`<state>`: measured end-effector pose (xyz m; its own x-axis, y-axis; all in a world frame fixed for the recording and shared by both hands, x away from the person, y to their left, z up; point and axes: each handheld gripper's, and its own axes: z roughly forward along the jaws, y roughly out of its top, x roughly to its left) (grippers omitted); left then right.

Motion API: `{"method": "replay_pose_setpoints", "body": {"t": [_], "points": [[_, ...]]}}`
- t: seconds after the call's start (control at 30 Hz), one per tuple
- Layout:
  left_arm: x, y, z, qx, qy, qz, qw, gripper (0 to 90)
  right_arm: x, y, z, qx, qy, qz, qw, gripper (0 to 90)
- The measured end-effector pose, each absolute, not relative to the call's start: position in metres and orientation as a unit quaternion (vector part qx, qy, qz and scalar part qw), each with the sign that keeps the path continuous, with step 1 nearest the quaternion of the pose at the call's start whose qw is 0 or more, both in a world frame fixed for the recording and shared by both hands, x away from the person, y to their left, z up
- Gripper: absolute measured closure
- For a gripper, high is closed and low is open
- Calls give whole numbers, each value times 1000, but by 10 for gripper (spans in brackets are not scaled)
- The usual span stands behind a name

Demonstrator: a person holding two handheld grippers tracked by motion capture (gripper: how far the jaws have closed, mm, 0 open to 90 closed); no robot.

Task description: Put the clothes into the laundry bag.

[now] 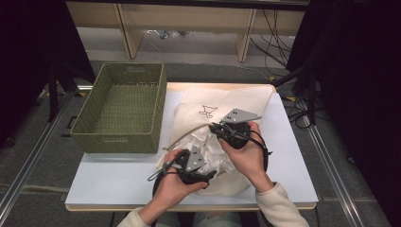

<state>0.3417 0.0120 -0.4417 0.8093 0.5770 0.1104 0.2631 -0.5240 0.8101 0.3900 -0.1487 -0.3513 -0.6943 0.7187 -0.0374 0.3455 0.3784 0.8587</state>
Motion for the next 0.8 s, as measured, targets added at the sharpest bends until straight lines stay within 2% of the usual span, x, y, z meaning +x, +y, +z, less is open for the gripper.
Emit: {"method": "replay_pose_setpoints", "body": {"t": [0.07,0.1,0.2,0.23,0.3,0.33,0.47,0.63,0.73,0.8], "points": [[351,5,-451,861,241,209,397,280,392,-150,-352,327,806,447,207,874],[357,1,-456,860,245,225,387,327,392,-150,-353,325,807,448,208,874],[366,-1,-461,857,257,231,384,500,393,-150,-353,323,807,448,208,874],[372,-1,-462,855,265,232,380,500,393,-151,-354,326,807,448,206,874],[383,3,-460,843,286,229,395,690,392,-150,-353,326,806,449,205,877],[383,3,-460,843,286,229,395,747,392,-150,-353,326,806,449,205,877],[386,9,-448,826,299,229,418,796,386,-147,-346,320,803,459,206,878],[390,15,-428,790,311,267,456,799,375,-146,-333,306,794,477,220,879],[398,12,-434,787,320,267,456,760,376,-149,-332,307,792,477,227,880],[401,10,-445,801,313,257,441,700,381,-152,-337,314,794,471,222,880]]}}
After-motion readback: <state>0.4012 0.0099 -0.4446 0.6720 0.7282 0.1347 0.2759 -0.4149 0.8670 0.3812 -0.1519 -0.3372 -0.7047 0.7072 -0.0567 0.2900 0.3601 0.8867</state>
